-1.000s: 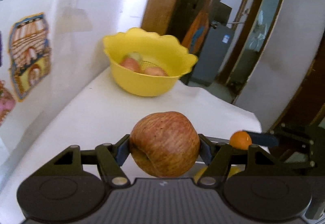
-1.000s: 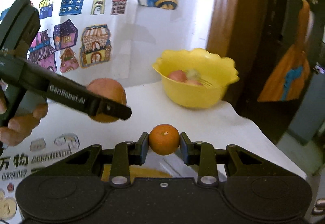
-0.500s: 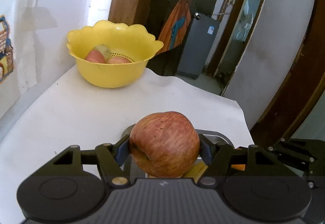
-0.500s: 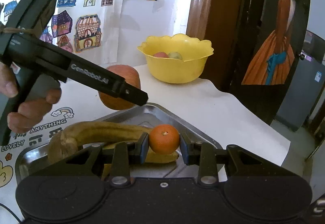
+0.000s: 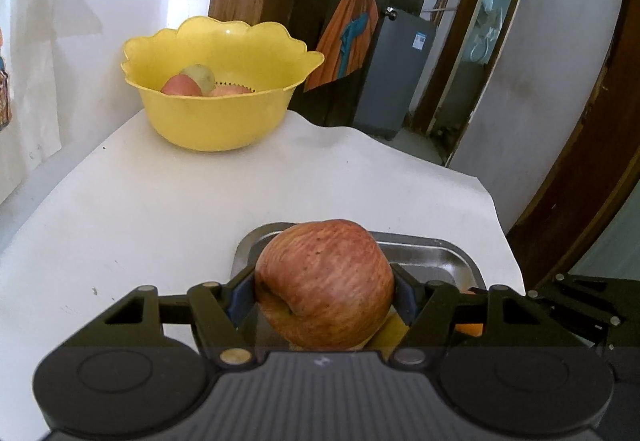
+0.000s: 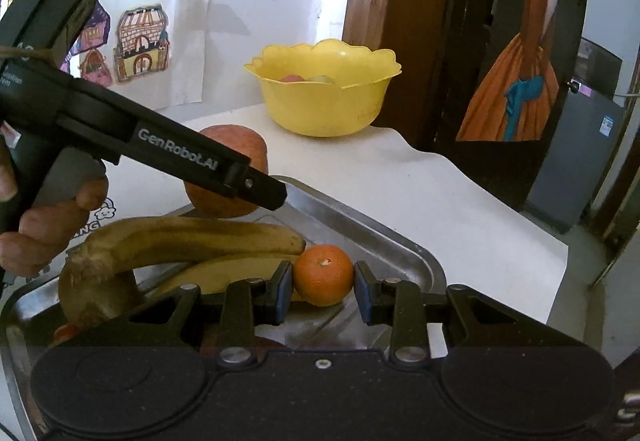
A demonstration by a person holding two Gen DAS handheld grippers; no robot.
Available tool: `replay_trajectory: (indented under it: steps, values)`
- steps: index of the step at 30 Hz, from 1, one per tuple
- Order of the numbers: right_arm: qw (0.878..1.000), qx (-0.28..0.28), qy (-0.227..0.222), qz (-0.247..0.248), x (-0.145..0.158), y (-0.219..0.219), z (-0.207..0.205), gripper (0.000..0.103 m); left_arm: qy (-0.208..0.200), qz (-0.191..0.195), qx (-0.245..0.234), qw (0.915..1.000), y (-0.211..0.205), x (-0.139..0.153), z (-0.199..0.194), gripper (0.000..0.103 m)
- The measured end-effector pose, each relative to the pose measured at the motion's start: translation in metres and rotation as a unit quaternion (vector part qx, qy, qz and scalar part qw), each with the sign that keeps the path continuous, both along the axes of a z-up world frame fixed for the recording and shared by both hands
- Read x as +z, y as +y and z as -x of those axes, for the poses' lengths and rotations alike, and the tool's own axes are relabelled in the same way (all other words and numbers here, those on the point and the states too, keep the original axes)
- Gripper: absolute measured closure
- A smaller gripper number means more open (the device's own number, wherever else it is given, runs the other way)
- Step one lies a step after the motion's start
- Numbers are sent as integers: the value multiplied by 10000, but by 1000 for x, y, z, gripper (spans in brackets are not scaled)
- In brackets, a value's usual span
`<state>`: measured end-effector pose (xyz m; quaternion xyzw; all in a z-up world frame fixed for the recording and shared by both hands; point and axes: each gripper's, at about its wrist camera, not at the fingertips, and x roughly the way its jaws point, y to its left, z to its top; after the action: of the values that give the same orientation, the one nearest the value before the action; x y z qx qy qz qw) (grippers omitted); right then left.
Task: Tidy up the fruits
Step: 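Carry the red apple and the tangerine over the metal tray with both tools, then open both tools to set the apple and tangerine on the tray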
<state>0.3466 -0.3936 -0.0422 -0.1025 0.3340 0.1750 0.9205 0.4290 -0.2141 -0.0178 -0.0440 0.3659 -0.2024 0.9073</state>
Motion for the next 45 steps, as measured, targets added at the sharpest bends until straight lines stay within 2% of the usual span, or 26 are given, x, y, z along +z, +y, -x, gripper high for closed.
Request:
replay_trajectory:
  steps: [15,20,25,29,37,45]
  values:
    - [9998,-68,-76,-148,-5,3,-4,67,-116,-101,-27,9999,-3,-4,2,31]
    - [9998,-119,-87,-136,-4,6,-3,54,-98,-94,-58,9999,-1,-3,2,30]
    - [9996,-203,-131,-135,-3,8,1,43,-158,-70,-7,9999,1,1,6,21]
    - [9993,-313,-170,-131,-2,7,4,29,-244,-4,-126,9996,0,6,10,18]
    - [9986,-391,-305,-171,8,3,13,15,-491,59,-107,9987,7,22,24,9]
    - [9973,-523,-469,-189,25,3,29,6,-758,74,83,9971,20,44,39,3]
